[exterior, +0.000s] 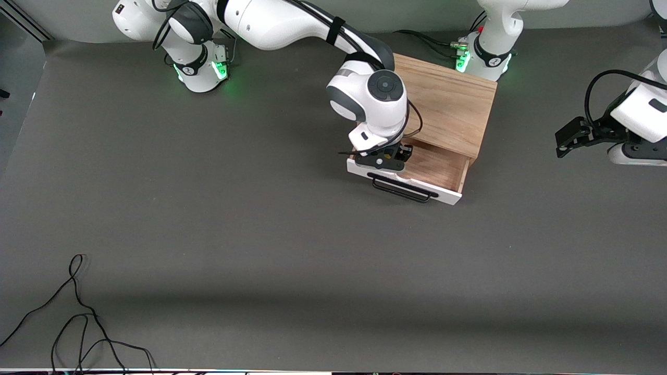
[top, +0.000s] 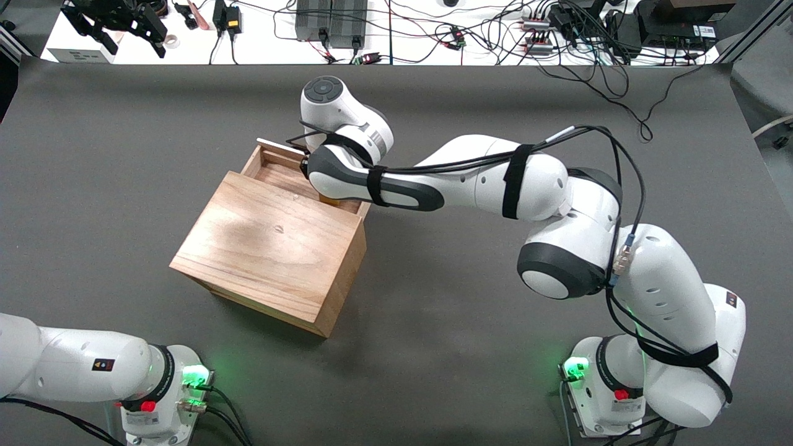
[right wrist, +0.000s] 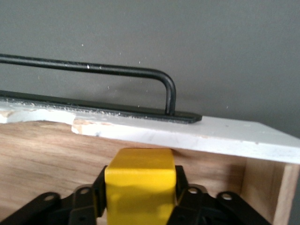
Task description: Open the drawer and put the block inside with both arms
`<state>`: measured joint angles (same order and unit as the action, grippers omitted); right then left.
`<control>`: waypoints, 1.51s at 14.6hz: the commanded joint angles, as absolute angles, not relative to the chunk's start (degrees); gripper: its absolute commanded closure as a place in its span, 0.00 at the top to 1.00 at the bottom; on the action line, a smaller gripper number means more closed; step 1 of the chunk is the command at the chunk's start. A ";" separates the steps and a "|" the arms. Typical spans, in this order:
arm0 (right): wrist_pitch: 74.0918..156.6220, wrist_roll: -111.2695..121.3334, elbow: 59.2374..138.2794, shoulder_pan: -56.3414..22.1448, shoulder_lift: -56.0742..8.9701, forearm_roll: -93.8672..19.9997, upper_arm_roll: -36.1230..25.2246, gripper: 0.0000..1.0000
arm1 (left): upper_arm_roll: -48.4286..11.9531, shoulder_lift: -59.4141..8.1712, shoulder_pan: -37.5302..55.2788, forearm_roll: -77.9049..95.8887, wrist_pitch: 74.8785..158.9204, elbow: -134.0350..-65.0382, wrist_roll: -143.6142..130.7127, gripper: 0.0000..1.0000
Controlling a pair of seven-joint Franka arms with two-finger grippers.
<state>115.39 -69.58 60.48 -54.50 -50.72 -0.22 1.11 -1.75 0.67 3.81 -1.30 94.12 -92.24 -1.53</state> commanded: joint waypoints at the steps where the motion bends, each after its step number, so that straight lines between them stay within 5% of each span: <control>1: 114.96 -71.46 58.80 -55.37 -50.45 2.20 0.70 1.00 | -0.97 0.09 4.48 -2.20 92.81 -90.62 -0.70 1.00; 9: 103.21 -64.90 60.37 -45.54 -37.81 2.02 4.57 1.00 | -0.97 0.09 4.66 -2.20 92.72 -90.70 -1.23 1.00; 14: 101.07 -45.99 78.19 -34.04 -22.00 2.02 3.96 1.00 | -0.97 0.09 4.66 -2.20 92.72 -90.70 -1.32 1.00; 22: 100.81 -23.33 93.50 -7.85 -4.76 -2.99 3.69 1.00 | -0.97 0.09 4.48 -2.20 92.64 -90.70 -1.23 1.00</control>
